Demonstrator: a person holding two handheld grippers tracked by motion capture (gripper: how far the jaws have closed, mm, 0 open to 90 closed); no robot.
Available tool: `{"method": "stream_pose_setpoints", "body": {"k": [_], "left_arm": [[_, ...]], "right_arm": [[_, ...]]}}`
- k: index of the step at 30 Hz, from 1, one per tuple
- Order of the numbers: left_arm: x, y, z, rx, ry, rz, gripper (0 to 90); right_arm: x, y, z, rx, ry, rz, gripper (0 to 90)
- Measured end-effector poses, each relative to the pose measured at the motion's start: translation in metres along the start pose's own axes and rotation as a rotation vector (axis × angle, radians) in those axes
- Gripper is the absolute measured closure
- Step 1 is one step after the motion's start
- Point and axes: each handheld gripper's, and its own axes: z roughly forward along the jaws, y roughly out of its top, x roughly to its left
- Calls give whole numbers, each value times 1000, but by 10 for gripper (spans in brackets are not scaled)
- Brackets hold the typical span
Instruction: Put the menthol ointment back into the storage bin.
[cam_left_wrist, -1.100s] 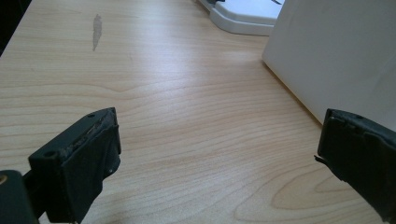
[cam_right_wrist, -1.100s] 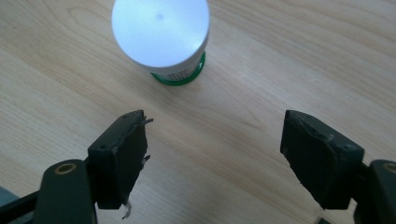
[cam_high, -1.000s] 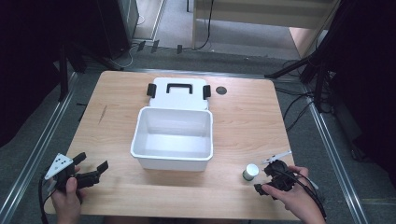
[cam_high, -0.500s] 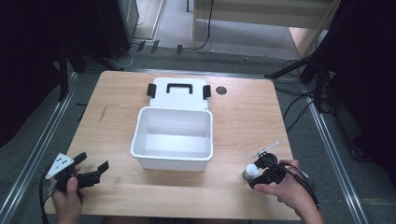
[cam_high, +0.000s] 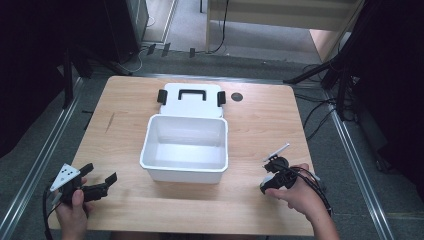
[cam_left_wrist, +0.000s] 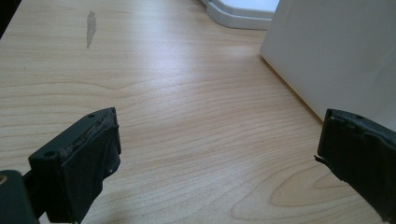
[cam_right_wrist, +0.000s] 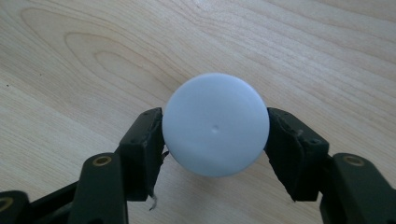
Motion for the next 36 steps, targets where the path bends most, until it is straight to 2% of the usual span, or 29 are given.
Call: {"method": "stream_pose_setpoints", "body": {"k": [2, 3, 6, 12, 22, 27, 36], "left_arm": [[0, 0, 0, 1, 0, 1, 2], [0, 0, 0, 3, 0, 4, 1], [0, 0, 0, 7, -4, 8, 2], [0, 0, 0, 7, -3, 11, 2], [0, 0, 0, 7, -3, 11, 2], [0, 0, 0, 5, -3, 9, 2], [0, 0, 1, 2, -4, 5, 2]], "right_arm": [[0, 1, 1, 5, 5, -3, 405], [0, 3, 2, 11, 11, -1, 455], [1, 5, 3, 23, 17, -16, 498], [1, 6, 0, 32, 34, -14, 509], [5, 15, -19, 5, 44, -51, 509], [9, 23, -31, -4, 48, -48, 509], [14, 37, -49, -9, 57, -72, 508]]}}
